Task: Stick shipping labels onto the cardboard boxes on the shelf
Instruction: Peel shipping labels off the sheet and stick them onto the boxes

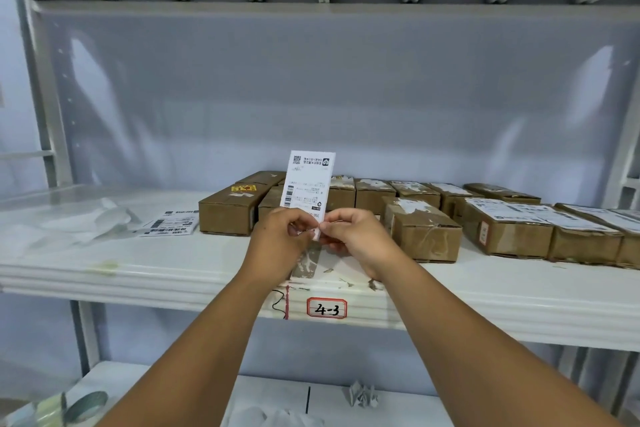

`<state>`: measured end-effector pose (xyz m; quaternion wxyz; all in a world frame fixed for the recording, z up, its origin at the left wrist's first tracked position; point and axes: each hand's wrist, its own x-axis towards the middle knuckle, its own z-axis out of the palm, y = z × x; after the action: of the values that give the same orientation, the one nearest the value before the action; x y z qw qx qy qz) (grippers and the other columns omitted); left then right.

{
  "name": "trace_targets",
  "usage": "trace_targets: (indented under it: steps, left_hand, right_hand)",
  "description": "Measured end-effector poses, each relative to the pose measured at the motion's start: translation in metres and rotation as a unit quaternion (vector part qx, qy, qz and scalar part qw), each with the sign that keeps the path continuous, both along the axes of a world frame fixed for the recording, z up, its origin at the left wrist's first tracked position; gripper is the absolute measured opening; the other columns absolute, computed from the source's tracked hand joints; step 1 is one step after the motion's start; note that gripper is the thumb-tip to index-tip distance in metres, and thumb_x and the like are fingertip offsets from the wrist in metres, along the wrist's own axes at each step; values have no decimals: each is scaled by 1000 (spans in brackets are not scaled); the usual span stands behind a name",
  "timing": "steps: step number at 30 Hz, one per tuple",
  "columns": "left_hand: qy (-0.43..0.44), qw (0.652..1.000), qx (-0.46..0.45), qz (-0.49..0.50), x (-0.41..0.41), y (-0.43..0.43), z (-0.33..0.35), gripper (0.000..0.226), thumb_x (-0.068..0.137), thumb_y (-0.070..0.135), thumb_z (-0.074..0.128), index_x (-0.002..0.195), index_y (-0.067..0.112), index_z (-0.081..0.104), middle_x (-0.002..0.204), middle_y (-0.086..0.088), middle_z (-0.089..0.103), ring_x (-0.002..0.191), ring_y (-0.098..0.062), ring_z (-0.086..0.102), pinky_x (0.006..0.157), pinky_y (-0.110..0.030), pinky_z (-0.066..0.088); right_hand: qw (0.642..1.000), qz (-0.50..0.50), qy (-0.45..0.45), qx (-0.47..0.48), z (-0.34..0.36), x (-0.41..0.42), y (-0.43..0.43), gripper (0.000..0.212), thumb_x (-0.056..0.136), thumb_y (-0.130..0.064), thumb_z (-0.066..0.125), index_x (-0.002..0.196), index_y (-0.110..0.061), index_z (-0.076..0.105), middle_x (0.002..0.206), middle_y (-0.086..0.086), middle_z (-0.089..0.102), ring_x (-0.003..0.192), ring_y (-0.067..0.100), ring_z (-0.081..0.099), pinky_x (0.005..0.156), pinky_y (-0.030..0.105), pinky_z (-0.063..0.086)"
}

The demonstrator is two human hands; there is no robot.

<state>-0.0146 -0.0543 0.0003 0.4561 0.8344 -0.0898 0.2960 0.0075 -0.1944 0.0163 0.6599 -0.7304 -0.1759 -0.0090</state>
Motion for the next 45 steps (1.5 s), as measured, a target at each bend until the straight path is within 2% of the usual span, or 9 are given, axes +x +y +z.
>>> trace_targets:
  steps: [6,14,23,30,35,42,45]
  left_hand:
    - [-9,1000,-16,2,-1,-2,-2,12,83,8,67,84,20,70,85,-2,67,59,-5,49,51,-6,38]
    - [-30,999,7,28,-4,-6,-2,9,85,7,64,86,15,70,82,2,65,61,-3,51,51,-4,38]
    - [-78,994,51,51,-1,-9,-7,8,83,4,65,84,10,69,84,0,62,66,-1,51,58,-3,37]
    - [-89,993,50,58,-3,-9,-7,8,83,3,65,83,10,68,84,0,61,67,0,51,59,-2,37]
    - [-83,994,46,45,-5,-10,-5,10,83,1,64,82,10,68,83,2,60,61,4,52,58,-3,37]
    - [-91,992,73,53,-4,-11,-8,11,83,2,62,82,11,67,85,3,57,65,0,49,59,-4,37]
    - [-100,990,86,53,-4,-11,-9,11,83,2,63,83,12,67,85,4,56,66,1,48,59,-2,34]
  right_hand:
    - [999,31,15,38,1,-3,0,20,81,11,63,80,-9,63,56,-4,67,50,4,63,49,13,47]
    - [999,40,8,34,1,-4,0,19,81,12,64,84,-7,63,55,-6,67,46,2,61,45,11,44]
    - [998,48,3,29,1,-3,0,21,80,12,62,82,-9,62,63,2,64,46,3,59,46,13,44]
    - [996,73,13,48,0,-2,-1,20,79,13,64,85,-7,63,62,1,70,53,10,65,51,18,50]
    - [996,69,21,53,-1,-2,-1,22,80,17,59,82,-4,61,58,0,68,50,10,65,49,17,49]
    - [998,52,13,38,-1,0,-1,24,82,17,55,80,-7,61,56,-4,67,50,6,63,49,14,48]
    - [999,27,5,32,-2,2,0,24,83,15,55,81,-9,62,67,3,66,54,8,62,50,14,46]
